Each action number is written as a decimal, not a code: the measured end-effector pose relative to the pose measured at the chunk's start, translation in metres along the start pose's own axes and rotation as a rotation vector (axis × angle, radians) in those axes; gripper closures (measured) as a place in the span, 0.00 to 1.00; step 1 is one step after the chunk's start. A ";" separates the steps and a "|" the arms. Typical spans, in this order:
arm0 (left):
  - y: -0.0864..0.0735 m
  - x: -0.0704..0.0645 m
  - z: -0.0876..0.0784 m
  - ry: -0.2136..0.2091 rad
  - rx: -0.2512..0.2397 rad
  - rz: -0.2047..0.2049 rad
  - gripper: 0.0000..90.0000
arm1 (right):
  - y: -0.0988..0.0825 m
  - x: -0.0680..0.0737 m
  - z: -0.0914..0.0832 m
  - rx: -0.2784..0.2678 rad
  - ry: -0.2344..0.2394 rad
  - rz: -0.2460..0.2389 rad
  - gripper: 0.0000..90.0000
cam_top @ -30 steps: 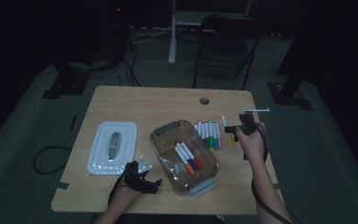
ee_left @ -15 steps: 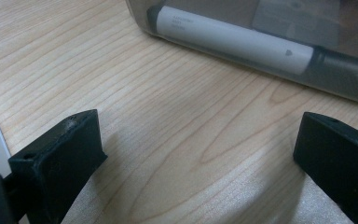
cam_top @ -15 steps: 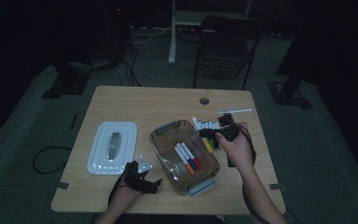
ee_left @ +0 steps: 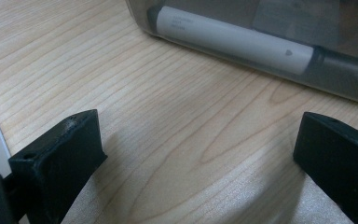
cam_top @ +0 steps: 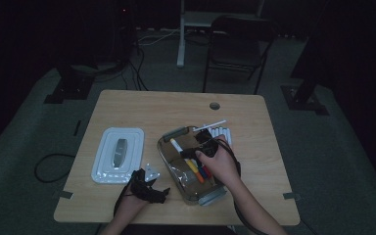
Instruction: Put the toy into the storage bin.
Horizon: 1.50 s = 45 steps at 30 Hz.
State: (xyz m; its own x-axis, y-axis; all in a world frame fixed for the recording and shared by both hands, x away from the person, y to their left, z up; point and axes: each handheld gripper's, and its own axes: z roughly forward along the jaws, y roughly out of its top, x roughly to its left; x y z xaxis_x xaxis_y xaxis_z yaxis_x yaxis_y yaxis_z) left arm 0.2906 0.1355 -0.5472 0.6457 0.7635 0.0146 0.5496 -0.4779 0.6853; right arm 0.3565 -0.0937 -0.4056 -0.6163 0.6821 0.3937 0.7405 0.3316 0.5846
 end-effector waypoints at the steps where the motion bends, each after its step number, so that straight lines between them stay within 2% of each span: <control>1: 0.000 0.000 0.000 0.000 0.000 0.001 0.02 | 0.000 0.001 0.004 0.008 -0.003 -0.003 0.85; 16: 0.000 0.000 0.000 0.001 0.000 0.000 0.02 | -0.004 0.003 0.063 0.191 -0.021 -0.002 0.85; 23: 0.000 0.000 0.000 0.001 -0.002 0.001 0.02 | -0.008 0.003 0.080 0.280 -0.064 -0.017 0.85; 28: 0.000 0.000 0.000 0.001 0.000 0.001 0.02 | -0.012 0.000 0.087 0.294 -0.064 -0.007 0.85; 33: 0.000 0.000 0.000 0.001 -0.001 0.001 0.02 | -0.015 -0.001 0.091 0.349 -0.068 -0.025 0.82; 40: 0.000 0.000 0.000 0.001 -0.001 0.001 0.02 | -0.015 -0.004 0.081 0.308 -0.063 -0.036 0.77; 41: 0.000 0.000 0.000 0.001 0.000 0.001 0.02 | -0.014 -0.005 0.070 0.263 -0.055 -0.039 0.76; 45: 0.000 0.000 0.000 0.001 0.000 0.001 0.02 | -0.008 -0.006 0.044 0.191 -0.017 -0.026 0.76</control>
State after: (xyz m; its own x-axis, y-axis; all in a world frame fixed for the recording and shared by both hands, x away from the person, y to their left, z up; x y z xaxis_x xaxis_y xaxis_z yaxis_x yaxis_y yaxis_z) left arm 0.2907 0.1356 -0.5471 0.6460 0.7632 0.0158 0.5489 -0.4787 0.6852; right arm 0.3662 -0.0717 -0.4443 -0.6326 0.6819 0.3670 0.7627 0.4662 0.4483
